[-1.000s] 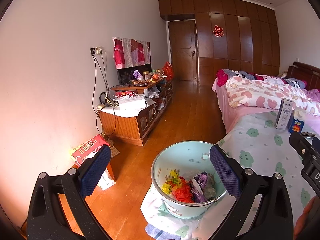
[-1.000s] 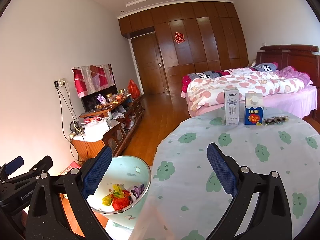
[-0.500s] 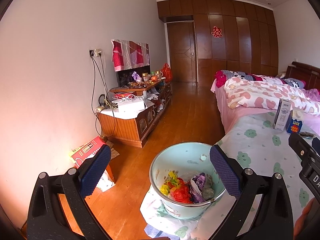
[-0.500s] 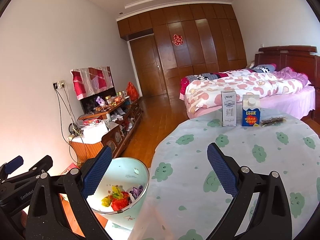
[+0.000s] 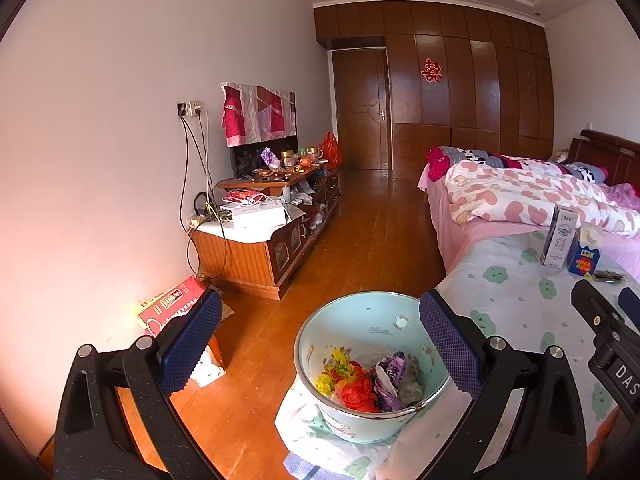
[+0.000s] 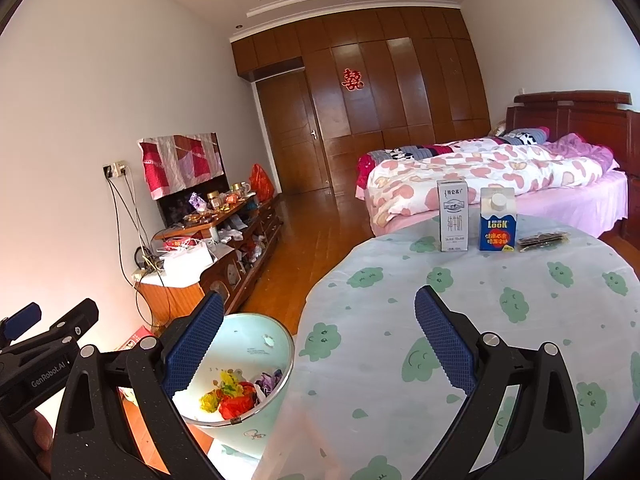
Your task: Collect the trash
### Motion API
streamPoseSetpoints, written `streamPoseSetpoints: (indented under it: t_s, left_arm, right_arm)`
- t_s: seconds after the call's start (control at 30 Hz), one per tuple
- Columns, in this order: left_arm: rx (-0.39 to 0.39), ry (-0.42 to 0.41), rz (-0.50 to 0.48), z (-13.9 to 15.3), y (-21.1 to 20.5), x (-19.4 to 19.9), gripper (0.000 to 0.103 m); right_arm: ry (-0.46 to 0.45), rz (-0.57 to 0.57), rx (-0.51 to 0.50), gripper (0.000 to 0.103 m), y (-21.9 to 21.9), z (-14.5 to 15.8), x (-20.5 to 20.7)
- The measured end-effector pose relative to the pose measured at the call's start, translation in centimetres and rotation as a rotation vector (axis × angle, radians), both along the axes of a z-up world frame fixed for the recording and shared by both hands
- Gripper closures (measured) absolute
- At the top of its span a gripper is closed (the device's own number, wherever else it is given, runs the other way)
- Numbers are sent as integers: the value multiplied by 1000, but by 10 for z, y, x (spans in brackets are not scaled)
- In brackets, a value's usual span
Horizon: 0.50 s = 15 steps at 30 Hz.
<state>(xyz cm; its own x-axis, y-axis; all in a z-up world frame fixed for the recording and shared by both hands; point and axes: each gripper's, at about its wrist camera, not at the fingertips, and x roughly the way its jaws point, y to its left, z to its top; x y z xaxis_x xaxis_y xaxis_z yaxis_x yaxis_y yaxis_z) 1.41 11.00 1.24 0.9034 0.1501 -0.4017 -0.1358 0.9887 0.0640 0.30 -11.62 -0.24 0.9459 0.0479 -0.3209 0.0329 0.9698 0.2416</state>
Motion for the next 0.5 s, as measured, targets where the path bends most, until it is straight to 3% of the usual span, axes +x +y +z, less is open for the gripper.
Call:
streamPoseSetpoints:
  t_s: [0.2, 0.5]
  left_arm:
    - [-39, -2, -31, 0, 2, -3, 6]
    - [-4, -7, -9, -1, -3, -1, 6]
  right_arm:
    - [-2, -2, -1, 8, 0, -1, 0]
    - [6, -10, 3, 8, 1, -1, 1]
